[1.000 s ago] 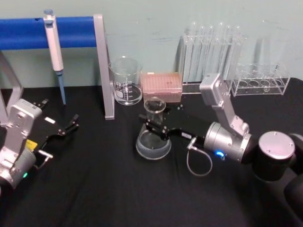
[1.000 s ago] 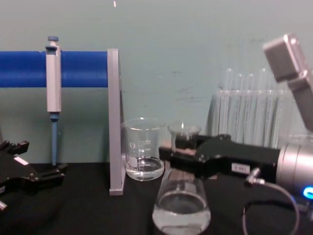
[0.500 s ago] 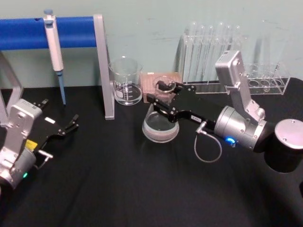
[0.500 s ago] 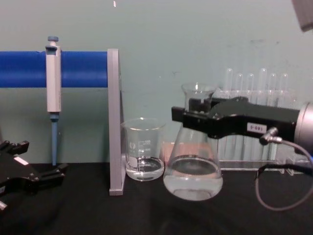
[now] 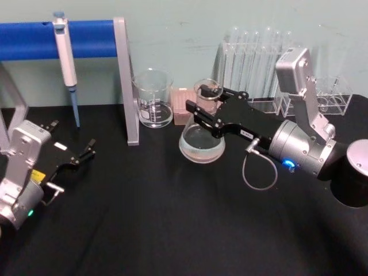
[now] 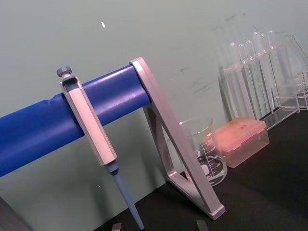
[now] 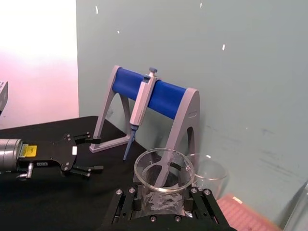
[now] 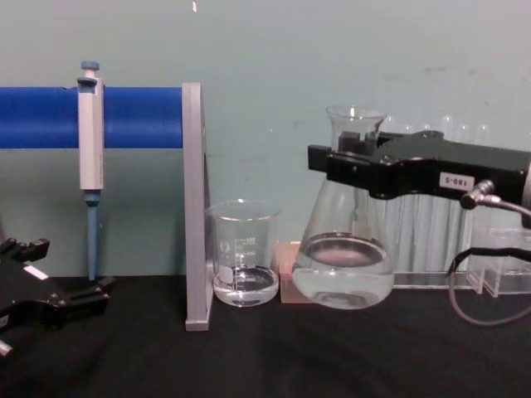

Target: Grasp the erlenmeyer flask with one hand, shake it three times, then place it back.

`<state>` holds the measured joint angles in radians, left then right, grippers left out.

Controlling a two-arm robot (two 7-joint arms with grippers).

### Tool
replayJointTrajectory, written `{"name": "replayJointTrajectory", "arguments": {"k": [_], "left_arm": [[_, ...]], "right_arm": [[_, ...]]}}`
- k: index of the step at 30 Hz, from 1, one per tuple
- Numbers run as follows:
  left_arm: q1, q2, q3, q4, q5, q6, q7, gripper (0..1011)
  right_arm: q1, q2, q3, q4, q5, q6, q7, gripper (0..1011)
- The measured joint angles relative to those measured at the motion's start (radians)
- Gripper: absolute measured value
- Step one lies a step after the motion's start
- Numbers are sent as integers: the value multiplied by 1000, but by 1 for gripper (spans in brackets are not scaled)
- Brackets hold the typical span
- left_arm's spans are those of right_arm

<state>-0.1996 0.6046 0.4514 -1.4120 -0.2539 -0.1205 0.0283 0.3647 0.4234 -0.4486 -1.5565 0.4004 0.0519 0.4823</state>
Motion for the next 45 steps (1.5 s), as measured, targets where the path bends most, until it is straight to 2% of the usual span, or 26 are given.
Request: {"name": "replayJointTrajectory", "arguments": {"k": [19, 45], "left_arm": [[0, 0, 0, 0, 0, 0, 0, 1001], [0, 0, 0, 0, 0, 0, 0, 1001]], "right_arm": [[-17, -3, 16, -21, 15, 20, -28, 458], [-14, -9, 12, -8, 21, 26, -29, 458]]}}
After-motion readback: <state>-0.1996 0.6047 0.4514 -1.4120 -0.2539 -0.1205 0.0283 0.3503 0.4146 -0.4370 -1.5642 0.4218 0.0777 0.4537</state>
